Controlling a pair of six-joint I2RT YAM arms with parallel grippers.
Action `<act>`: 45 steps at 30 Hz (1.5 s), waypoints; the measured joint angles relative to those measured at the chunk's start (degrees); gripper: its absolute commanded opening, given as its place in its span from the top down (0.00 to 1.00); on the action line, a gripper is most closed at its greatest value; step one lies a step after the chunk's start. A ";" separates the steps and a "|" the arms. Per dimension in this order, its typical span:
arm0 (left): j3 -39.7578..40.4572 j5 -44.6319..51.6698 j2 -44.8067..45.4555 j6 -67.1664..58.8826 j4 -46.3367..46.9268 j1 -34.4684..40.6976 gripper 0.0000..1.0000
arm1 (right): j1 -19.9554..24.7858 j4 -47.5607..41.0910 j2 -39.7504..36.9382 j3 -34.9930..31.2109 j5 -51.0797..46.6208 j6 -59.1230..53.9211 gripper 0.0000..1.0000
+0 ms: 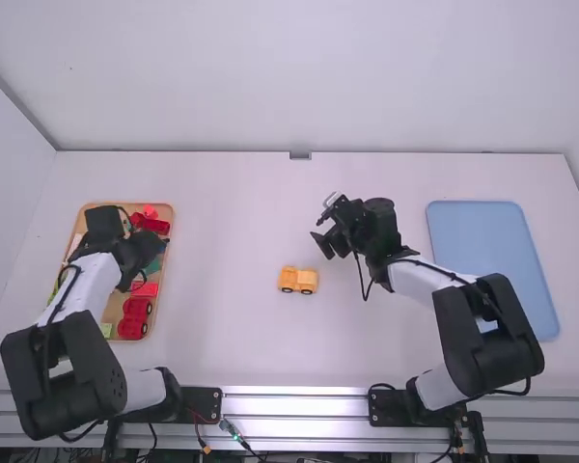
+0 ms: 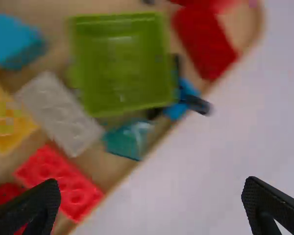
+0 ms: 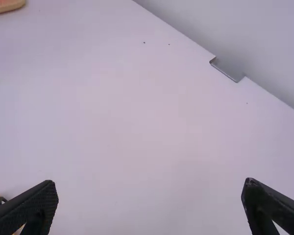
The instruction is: Assemble lego blocks to make yellow taxi
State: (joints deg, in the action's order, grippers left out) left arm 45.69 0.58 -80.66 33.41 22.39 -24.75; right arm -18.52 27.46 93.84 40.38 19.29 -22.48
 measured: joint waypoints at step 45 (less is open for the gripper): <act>13.18 -2.54 -21.55 1.57 11.34 -11.72 0.48 | 0.00 1.44 0.02 0.00 0.02 0.00 0.01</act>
State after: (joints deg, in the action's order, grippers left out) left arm 58.87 -1.96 -102.21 34.98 33.74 -36.47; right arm -18.52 28.91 93.86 40.38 19.31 -22.48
